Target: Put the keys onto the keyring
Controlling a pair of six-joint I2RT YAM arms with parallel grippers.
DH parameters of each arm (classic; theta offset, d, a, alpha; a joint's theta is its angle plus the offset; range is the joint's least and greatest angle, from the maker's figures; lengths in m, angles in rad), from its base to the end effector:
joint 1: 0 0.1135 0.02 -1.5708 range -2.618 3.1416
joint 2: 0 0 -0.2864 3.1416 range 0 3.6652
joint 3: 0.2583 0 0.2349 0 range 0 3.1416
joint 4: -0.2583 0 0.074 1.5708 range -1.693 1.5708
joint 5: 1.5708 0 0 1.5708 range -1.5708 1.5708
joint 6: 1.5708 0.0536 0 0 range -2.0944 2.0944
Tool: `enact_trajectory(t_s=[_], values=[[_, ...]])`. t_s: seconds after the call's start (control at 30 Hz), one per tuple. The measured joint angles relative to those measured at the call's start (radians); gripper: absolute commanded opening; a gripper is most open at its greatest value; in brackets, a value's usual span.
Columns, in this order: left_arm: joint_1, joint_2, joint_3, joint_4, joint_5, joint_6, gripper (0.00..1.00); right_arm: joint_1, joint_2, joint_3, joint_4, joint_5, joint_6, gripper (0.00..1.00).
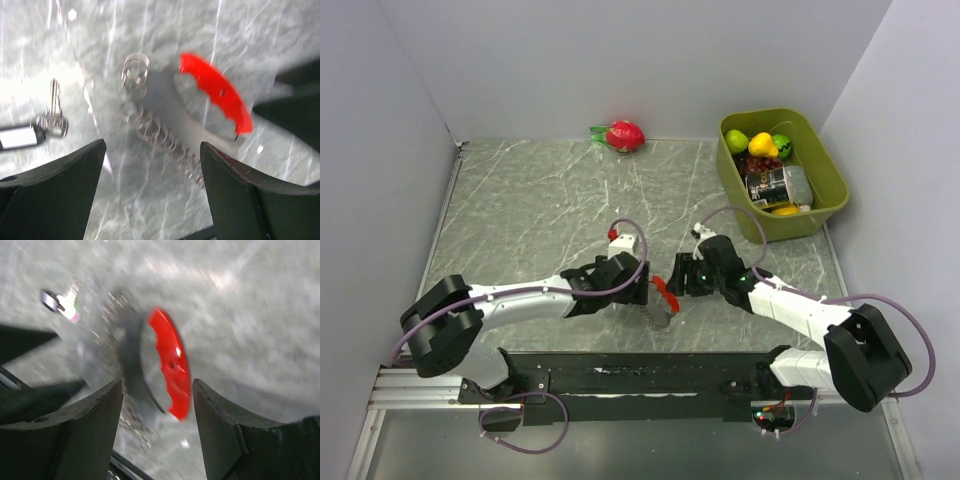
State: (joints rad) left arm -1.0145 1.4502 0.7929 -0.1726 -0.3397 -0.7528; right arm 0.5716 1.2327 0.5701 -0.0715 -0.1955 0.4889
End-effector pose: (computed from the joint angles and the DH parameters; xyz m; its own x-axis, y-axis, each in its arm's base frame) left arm 0.1662 -0.2335 0.2147 -0.7506 -0.0137 -0.6607 0.2313 0.9311 -0.2820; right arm 0.1920 0.1359 0.2065 -0.8036 0.0309 -0.5943 -0.3110 0.8297 0.4636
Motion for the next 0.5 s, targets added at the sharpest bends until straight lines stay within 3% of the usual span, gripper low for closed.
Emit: enact_trajectory(t_s=[0.27, 0.5], values=[[0.028, 0.047, 0.078, -0.009, -0.019, 0.047, 0.85, 0.000, -0.020, -0.066, -0.060, 0.003, 0.001, 0.66], [0.147, 0.048, 0.026, 0.074, 0.093, 0.061, 0.82, 0.000, 0.017, -0.053, -0.063, -0.008, 0.000, 0.66]])
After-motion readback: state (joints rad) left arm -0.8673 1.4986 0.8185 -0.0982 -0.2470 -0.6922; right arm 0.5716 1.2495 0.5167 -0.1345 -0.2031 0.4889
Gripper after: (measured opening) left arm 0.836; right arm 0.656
